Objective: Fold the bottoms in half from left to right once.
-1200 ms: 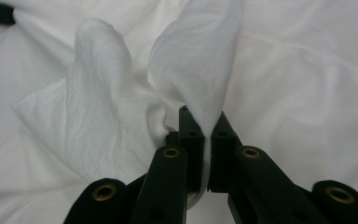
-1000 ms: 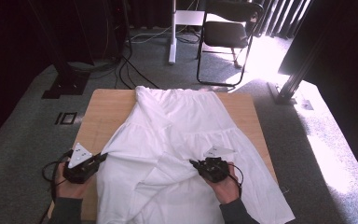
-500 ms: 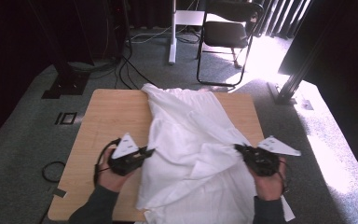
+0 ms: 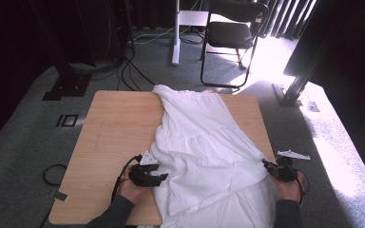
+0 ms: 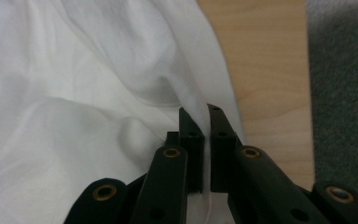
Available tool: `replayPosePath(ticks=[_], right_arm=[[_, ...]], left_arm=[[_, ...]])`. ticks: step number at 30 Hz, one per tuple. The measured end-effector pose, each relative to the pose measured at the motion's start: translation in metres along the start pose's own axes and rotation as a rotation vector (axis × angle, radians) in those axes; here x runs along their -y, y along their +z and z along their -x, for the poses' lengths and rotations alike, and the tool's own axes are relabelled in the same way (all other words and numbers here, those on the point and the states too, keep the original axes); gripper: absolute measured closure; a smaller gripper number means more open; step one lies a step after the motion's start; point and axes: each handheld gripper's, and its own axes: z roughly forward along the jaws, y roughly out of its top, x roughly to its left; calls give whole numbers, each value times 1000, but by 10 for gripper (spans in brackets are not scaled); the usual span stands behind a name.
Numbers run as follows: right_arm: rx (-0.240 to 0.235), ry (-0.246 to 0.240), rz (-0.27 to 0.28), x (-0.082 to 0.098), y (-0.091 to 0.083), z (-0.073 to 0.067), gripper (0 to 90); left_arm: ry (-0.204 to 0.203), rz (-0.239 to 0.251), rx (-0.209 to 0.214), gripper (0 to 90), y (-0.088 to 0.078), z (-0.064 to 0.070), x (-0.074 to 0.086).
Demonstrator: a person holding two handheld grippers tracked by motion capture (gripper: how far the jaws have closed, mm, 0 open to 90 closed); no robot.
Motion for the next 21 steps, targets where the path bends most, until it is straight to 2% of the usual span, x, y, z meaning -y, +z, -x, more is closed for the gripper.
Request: replayPosePath(ticks=[1,2,3,7,11,13,19,20,21], right_arm=[[8,-6,-20,2,5,0,863],[15,-8,-36,4,9,0,860],[21,-9,-50,6,13,-1,858],[18,0,-50,8,18,-3,856],[11,6,-45,8,20,-4,854],[5,12,-37,7,22,-6,855],[-9,-1,-23,1,33,-15,850],[-16,-4,-19,-1,36,-17,849],[-35,-6,-12,-3,40,-21,848]], left_arm=[[6,-12,-3,444,4,0,2],[27,-2,-11,462,8,1,5],[32,3,-21,484,8,1,5],[65,3,-83,704,9,-4,4],[51,1,-123,830,10,-14,0],[42,4,-162,848,10,-24,-2],[-31,1,-271,852,3,-70,-5],[-41,-6,-306,852,1,-80,-6],[-52,-5,-318,850,0,-85,-6]])
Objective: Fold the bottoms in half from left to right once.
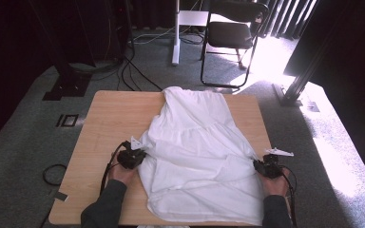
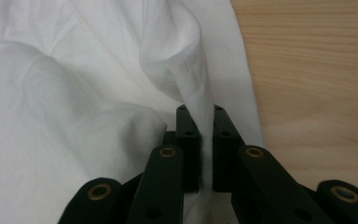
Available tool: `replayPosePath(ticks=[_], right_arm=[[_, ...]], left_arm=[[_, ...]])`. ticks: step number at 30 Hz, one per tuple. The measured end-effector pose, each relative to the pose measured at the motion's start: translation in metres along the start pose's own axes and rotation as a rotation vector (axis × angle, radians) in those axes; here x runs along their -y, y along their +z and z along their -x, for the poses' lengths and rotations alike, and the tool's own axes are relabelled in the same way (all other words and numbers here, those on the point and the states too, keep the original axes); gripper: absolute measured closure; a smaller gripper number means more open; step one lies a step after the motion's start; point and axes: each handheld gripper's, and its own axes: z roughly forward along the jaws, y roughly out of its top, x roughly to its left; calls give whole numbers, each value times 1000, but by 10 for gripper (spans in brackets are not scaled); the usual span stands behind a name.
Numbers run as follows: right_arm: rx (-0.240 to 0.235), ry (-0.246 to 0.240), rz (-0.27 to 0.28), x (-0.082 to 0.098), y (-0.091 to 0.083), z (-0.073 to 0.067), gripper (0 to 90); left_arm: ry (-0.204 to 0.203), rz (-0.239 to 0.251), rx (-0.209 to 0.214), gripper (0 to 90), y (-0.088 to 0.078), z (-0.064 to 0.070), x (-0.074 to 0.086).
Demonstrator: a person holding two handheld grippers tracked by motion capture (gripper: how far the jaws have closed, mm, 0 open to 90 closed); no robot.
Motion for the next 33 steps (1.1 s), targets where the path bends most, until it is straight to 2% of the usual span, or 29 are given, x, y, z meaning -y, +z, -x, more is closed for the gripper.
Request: replayPosePath(ticks=[4,6,8,10,11,12,13,17,21,22,25,28,29,30,31,33], right_arm=[[-8,-16,7,-6,9,-9,831],[3,-22,2,-9,11,-11,796],[41,-25,-11,-15,10,-14,682],[40,-18,47,-20,-1,-17,590],[40,-18,47,-20,-1,-17,590],[41,-20,79,-23,-8,-20,547],[30,-44,129,-31,-19,-30,492],[-20,-100,146,-41,-23,-55,432],[-43,-164,88,-44,-1,-77,372],[-46,-168,71,-44,6,-79,358],[-70,-151,14,-39,23,-80,307],[-76,-148,-26,-33,26,-80,362],[-79,-150,-41,-30,25,-79,435],[-80,-156,-55,-29,23,-78,554],[-85,-163,-63,-27,19,-78,686],[-89,-170,-59,-22,10,-76,827]], left_arm=[[-30,-11,-32,843,3,-17,-2],[-52,-6,-16,807,2,-19,-2],[-56,12,22,739,-5,-17,3],[-57,38,42,664,-16,-14,8],[-57,38,42,639,-16,-14,8],[-62,65,62,639,-29,-12,15],[-60,70,62,600,-34,-10,17],[-71,89,109,550,-51,-1,29],[-90,122,188,509,-66,11,46],[-96,128,220,496,-69,13,50],[-84,135,264,457,-76,22,59],[-45,136,307,418,-80,37,63],[-21,133,317,405,-80,43,64],[5,126,324,392,-80,49,64],[31,118,319,374,-80,56,64],[78,83,289,346,-75,68,64]])
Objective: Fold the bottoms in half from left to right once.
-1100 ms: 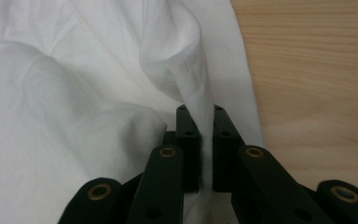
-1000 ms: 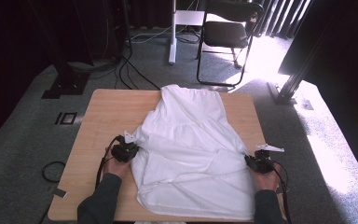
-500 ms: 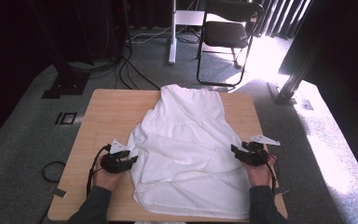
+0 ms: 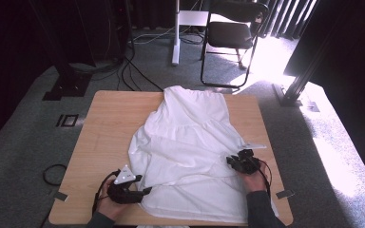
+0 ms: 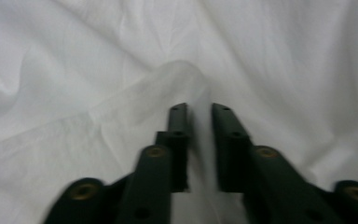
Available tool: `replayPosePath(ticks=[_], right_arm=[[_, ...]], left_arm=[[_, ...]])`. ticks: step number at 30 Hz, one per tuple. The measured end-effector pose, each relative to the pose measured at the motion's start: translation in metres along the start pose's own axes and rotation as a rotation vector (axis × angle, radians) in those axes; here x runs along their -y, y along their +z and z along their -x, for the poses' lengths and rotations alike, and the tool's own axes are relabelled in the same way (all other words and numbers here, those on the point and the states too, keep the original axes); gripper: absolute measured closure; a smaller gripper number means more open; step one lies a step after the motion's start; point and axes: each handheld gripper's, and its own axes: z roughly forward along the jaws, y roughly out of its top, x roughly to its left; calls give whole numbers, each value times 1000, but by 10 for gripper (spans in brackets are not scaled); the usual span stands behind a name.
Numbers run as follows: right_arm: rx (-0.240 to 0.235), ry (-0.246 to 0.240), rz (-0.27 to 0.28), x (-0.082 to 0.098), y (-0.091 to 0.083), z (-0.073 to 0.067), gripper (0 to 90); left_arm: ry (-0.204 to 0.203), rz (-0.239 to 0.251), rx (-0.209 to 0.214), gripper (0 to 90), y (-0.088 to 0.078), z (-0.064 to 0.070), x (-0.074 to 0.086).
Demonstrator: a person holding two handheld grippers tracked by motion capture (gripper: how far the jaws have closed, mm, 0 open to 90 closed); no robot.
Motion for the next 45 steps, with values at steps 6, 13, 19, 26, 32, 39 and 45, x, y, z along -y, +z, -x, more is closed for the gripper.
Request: replayPosePath(ticks=[6,13,19,26,32,39,45], right_arm=[[-4,6,86,23,-41,0,891],[40,34,177,72,-99,12,893],[44,53,191,112,-127,19,893],[51,76,144,139,-128,21,866],[80,98,161,143,-139,26,700],[57,116,232,118,-125,17,513],[85,126,103,116,-87,13,490]], left_arm=[[92,-81,-127,429,19,12,-1],[61,-35,-145,826,-5,2,3],[26,12,-188,815,-39,-2,17],[-90,27,-286,765,-65,-23,40],[-103,81,-256,589,-67,-23,38],[-25,65,-211,491,-44,-17,16],[26,-39,-152,474,1,-14,10]])
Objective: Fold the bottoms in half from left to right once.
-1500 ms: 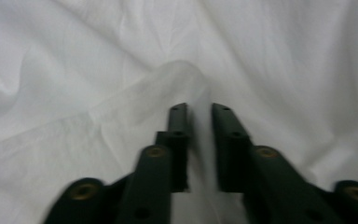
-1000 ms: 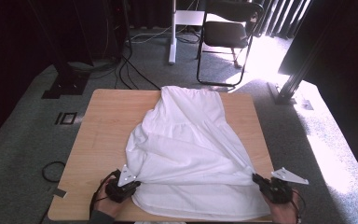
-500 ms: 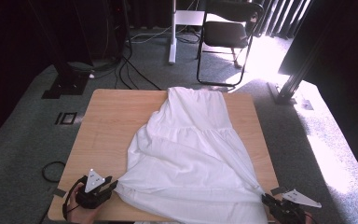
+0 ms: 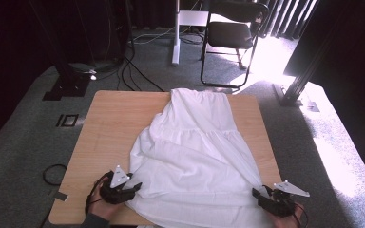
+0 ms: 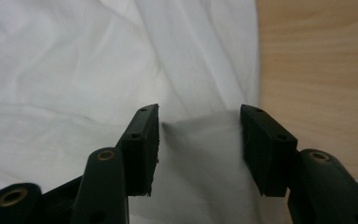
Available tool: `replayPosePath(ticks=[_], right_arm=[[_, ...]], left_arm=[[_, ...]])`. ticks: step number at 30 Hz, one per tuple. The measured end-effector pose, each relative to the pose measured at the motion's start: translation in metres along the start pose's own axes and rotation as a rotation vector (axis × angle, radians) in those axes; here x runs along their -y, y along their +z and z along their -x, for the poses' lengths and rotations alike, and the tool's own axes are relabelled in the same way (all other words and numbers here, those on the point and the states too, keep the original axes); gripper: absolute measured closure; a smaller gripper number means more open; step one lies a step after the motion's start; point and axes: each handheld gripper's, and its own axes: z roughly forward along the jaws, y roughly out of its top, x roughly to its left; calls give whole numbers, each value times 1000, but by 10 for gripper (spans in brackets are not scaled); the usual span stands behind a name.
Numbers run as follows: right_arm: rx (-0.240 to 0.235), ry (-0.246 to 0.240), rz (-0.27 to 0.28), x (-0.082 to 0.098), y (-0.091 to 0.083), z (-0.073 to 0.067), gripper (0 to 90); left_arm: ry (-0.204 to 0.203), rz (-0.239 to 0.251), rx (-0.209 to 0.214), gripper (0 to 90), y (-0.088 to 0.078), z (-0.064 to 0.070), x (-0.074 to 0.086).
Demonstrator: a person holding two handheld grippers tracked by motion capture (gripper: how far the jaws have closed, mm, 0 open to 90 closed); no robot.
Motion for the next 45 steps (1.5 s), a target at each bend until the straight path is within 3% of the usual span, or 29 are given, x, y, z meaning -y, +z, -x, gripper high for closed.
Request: replayPosePath(ticks=[1,6,8,10,12,13,15,19,20,23,25,26,28,32,37,39,45], right_arm=[[25,-24,-21,3,10,-3,491],[73,-82,-39,-3,16,-7,554],[87,-82,-57,-8,19,-9,513],[77,-86,-50,-6,13,-10,549],[75,-78,-44,-5,8,-10,597],[59,-72,-36,-2,-3,-6,691],[14,-69,-30,2,-18,-1,774],[-110,-122,60,12,-53,7,810],[-154,-140,62,14,-59,11,809],[-224,-156,15,23,-68,23,803],[-226,-155,-5,29,-71,30,766],[-225,-145,-3,32,-73,34,738],[-238,-118,40,34,-77,41,700],[-203,-76,104,27,-76,43,616],[-165,-93,132,5,-53,30,543],[-158,-92,135,-6,-41,27,527],[-136,-114,128,-44,-1,14,493]], left_arm=[[4,-13,-2,484,4,2,0],[1,-17,4,525,9,2,-5],[13,-13,5,665,6,3,-5],[18,14,12,792,-3,4,-2],[13,34,15,832,-12,2,0],[11,41,6,853,-18,1,1],[5,51,-3,858,-29,-3,5],[-20,55,-24,856,-44,-7,15],[-26,52,-28,855,-46,-8,18],[-63,40,-46,801,-49,-13,28],[-97,37,-77,687,-51,-18,34],[-117,53,-78,674,-54,-20,35],[-149,92,-93,623,-60,-25,37],[-169,134,-131,525,-68,-31,34],[-170,151,-152,451,-65,-40,21],[-159,137,-154,424,-58,-44,12],[-136,156,-123,407,-31,-57,-23]])
